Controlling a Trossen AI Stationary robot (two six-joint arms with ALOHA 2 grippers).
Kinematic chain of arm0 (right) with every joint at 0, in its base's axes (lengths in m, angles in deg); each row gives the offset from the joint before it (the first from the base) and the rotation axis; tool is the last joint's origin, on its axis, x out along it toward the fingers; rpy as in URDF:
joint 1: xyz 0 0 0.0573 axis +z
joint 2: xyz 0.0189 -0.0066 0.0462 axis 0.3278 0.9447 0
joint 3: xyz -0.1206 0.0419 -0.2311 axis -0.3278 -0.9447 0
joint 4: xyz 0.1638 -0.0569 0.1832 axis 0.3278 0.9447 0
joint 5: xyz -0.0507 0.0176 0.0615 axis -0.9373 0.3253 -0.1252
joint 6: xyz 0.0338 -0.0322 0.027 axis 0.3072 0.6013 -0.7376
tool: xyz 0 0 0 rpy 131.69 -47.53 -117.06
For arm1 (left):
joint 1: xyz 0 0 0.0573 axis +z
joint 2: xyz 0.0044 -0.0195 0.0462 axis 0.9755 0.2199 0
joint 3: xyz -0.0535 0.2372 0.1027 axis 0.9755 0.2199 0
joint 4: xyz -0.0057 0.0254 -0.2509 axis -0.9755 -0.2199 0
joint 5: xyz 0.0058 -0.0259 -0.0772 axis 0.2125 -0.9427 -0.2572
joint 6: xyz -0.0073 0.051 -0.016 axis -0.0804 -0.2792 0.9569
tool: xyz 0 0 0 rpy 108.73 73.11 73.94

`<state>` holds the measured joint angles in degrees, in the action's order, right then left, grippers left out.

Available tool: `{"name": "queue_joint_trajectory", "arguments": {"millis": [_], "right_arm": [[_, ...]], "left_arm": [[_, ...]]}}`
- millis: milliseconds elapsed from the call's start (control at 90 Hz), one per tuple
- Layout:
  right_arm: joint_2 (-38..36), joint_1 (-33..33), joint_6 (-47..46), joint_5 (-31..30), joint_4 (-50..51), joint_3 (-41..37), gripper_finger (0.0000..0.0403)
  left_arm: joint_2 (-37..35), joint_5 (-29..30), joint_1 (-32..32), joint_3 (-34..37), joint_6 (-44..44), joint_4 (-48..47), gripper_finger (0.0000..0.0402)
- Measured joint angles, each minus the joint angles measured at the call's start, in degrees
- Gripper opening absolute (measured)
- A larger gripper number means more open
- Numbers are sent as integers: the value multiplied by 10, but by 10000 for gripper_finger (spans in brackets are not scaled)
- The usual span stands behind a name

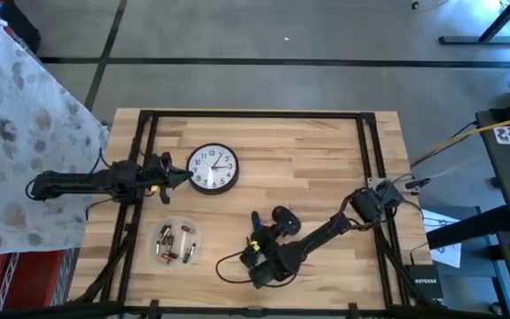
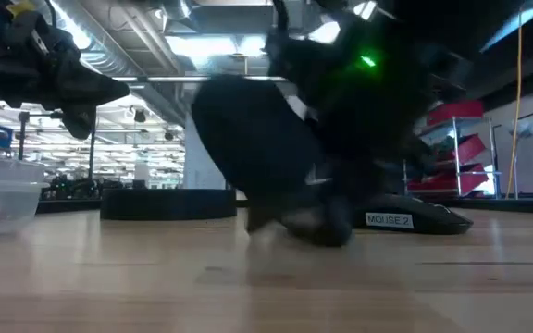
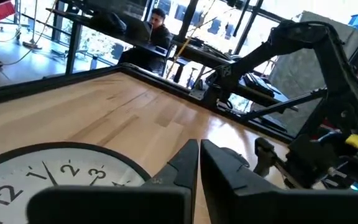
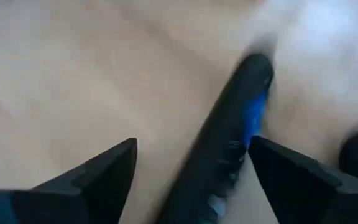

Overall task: Insert battery
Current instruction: Open the remote control battery cover

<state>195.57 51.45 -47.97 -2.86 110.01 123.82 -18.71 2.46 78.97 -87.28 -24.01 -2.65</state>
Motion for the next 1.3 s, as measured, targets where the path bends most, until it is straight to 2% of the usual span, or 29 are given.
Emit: {"name": "queue_joint_trajectory", "arguments": {"millis": [156, 467, 756, 989, 1300], "right_arm": [[0, 0, -16, 34, 52, 20, 245], [-2, -1, -15, 60, 48, 20, 158], [-2, -13, 37, 59, -11, 23, 167], [0, -25, 125, 60, -156, 29, 171], [-1, -32, 183, 59, -160, 29, 207]], "left_arm": [[0, 0, 0, 0, 0, 0, 0], [0, 0, 0, 0, 0, 0, 0], [0, 0, 0, 0, 0, 0, 0], [0, 0, 0, 0, 0, 0, 0], [0, 0, 0, 0, 0, 0, 0]]}}
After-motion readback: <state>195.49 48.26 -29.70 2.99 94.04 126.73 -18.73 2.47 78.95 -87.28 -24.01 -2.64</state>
